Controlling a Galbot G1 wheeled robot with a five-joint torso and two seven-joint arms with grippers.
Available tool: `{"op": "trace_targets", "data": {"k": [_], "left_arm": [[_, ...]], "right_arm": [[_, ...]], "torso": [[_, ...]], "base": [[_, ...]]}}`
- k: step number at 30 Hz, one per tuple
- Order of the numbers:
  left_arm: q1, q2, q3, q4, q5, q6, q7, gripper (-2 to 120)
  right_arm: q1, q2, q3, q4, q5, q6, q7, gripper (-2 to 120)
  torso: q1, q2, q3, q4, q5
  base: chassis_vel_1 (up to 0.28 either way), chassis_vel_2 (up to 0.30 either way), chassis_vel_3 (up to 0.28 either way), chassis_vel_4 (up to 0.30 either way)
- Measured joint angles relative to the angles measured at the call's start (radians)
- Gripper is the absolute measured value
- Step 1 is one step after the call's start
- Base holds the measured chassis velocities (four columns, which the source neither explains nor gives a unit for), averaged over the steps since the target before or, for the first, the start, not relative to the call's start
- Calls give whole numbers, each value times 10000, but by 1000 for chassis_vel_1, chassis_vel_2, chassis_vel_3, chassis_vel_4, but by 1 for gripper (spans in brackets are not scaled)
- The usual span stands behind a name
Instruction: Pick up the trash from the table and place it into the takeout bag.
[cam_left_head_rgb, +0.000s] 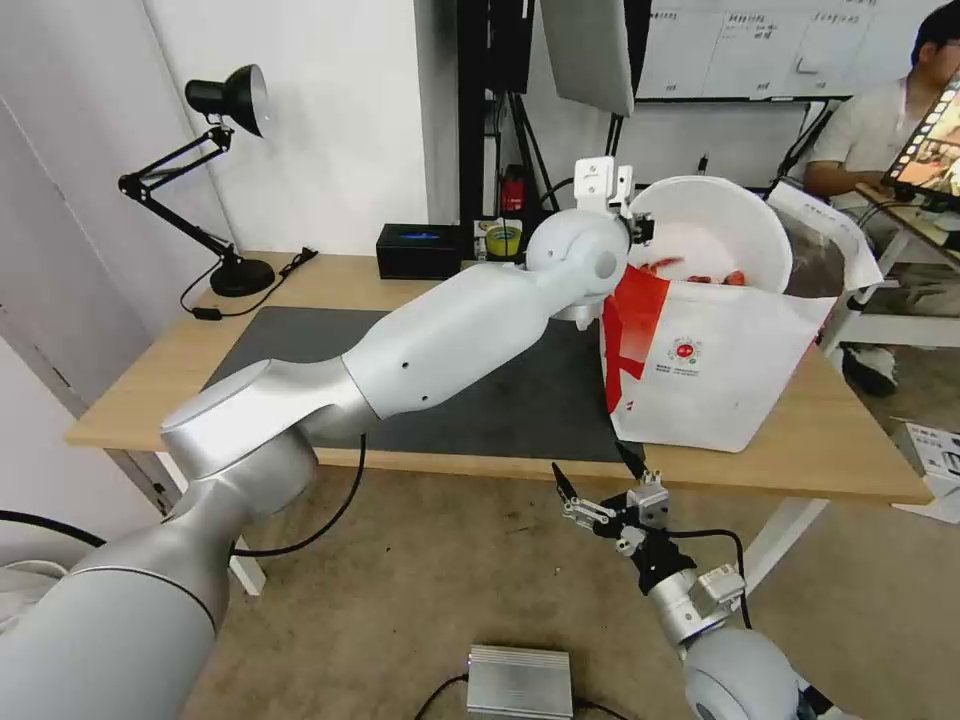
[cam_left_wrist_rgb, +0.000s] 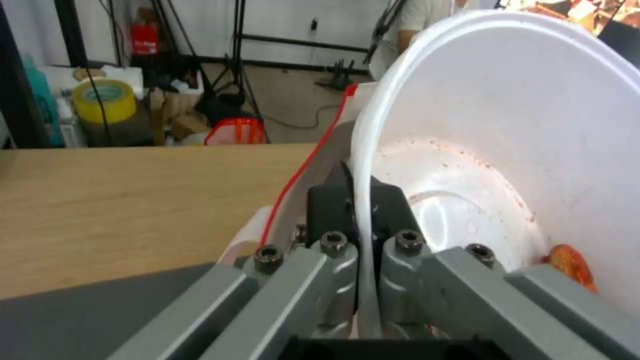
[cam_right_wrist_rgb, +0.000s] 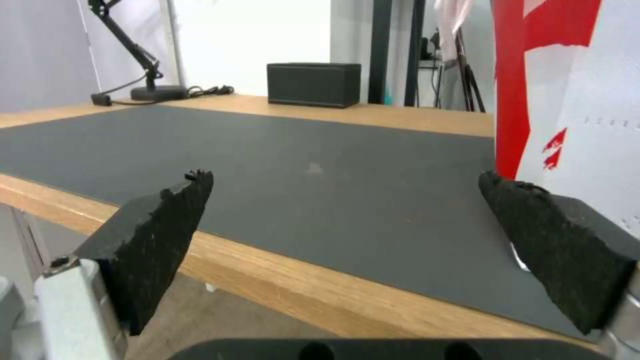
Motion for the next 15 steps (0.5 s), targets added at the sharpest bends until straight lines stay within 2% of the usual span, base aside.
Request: {"op": "trace_targets", "data": {"k": [5, 8, 9, 12, 15], "left_arm": [[-24, 345, 21, -326, -374, 461, 11, 0], [-88, 562, 24, -533, -793, 1330, 22, 0], [-88, 562, 24, -533, -793, 1330, 22, 0], [-145, 623, 69, -571, -942, 1951, 37, 0], [-162, 580, 70, -567, -940, 2106, 26, 0]], "right_arm": [[0, 0, 0, 0, 0, 0, 0, 100], [0, 0, 0, 1, 0, 0, 0, 100], [0, 0, 0, 1, 0, 0, 0, 100], [0, -1, 0, 0, 0, 0, 0, 100], [0, 0, 0, 1, 0, 0, 0, 100]], "torso": [[0, 0, 0, 4, -2], [0, 1, 0, 3, -1], [0, 1, 0, 3, -1], [0, 0, 0, 3, -1], [0, 0, 0, 4, -2]], "base": [[0, 0, 0, 0], [0, 0, 0, 0], [0, 0, 0, 0], [0, 0, 0, 0], [0, 0, 0, 0]]}}
